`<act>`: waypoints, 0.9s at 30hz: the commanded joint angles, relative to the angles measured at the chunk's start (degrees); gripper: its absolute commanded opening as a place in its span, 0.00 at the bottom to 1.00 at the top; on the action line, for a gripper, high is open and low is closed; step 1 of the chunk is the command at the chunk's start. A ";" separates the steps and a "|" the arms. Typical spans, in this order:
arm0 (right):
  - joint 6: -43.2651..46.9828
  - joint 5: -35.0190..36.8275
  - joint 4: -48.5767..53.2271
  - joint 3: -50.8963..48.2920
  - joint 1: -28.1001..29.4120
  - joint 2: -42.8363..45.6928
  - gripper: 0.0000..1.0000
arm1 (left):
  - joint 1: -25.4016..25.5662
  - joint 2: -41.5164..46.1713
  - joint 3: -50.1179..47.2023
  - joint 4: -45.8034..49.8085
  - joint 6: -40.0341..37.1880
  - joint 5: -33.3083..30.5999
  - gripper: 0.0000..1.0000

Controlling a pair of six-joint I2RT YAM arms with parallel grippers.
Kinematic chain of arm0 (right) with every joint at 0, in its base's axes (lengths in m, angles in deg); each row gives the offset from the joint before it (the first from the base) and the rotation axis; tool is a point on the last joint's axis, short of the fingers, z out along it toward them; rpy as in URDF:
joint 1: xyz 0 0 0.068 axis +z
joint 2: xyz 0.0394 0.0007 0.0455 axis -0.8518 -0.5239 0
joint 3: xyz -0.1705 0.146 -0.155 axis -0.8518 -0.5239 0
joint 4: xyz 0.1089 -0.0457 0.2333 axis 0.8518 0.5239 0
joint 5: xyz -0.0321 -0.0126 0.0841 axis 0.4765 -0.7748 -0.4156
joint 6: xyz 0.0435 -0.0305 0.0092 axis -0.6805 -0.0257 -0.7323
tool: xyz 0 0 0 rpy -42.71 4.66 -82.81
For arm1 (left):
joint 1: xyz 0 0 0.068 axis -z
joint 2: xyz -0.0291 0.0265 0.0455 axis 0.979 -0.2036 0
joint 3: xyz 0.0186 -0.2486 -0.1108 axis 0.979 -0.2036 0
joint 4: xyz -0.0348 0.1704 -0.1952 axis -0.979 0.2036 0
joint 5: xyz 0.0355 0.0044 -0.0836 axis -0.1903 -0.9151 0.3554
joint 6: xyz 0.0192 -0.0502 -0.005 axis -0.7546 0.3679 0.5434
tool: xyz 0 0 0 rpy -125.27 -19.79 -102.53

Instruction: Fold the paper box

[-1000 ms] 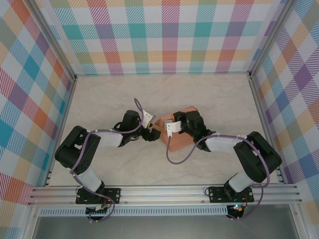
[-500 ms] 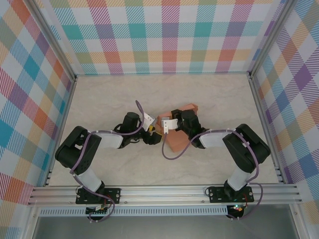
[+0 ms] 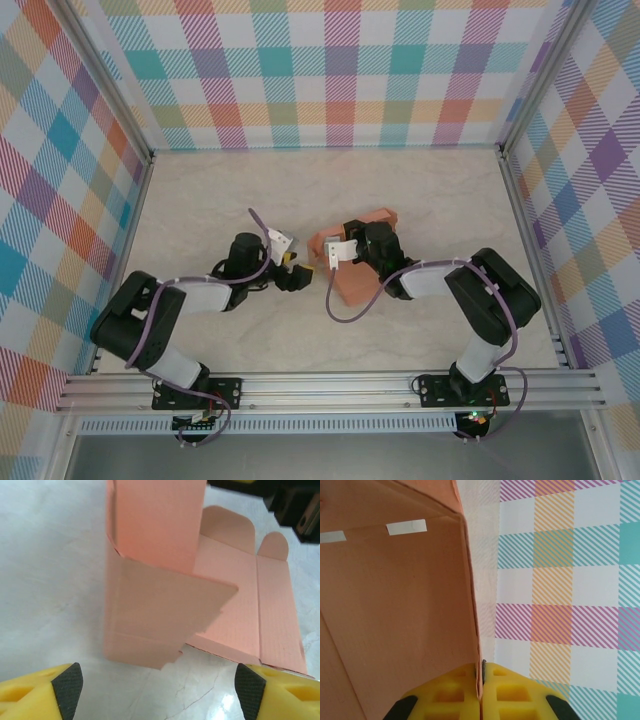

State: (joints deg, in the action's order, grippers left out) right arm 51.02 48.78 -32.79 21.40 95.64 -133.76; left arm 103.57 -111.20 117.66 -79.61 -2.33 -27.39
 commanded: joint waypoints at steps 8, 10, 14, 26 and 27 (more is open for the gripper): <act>0.19 -2.94 -3.07 -2.13 0.21 0.66 0.07 | -3.00 4.12 -0.36 -2.62 -1.70 -8.96 0.83; -0.36 -3.41 -2.65 -2.55 0.21 1.73 0.07 | -2.66 1.10 1.91 -2.00 -1.87 -8.22 0.82; -1.93 -4.22 -1.20 -3.28 0.21 3.70 0.07 | -1.39 -2.93 4.56 -2.57 -3.42 -7.12 0.81; -3.50 -3.53 -0.85 -4.11 0.21 3.19 0.07 | 2.02 -10.15 8.36 -6.02 -1.60 -0.56 0.78; -3.64 -3.51 -1.52 -4.41 0.21 2.95 0.06 | 2.25 -10.55 8.27 -6.23 -1.38 -0.65 0.78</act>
State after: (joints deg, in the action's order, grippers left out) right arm 50.03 46.35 -33.60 18.06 95.64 -130.62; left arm 104.91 -120.97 125.13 -83.00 -4.10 -30.05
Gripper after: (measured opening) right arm 0.064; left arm 0.780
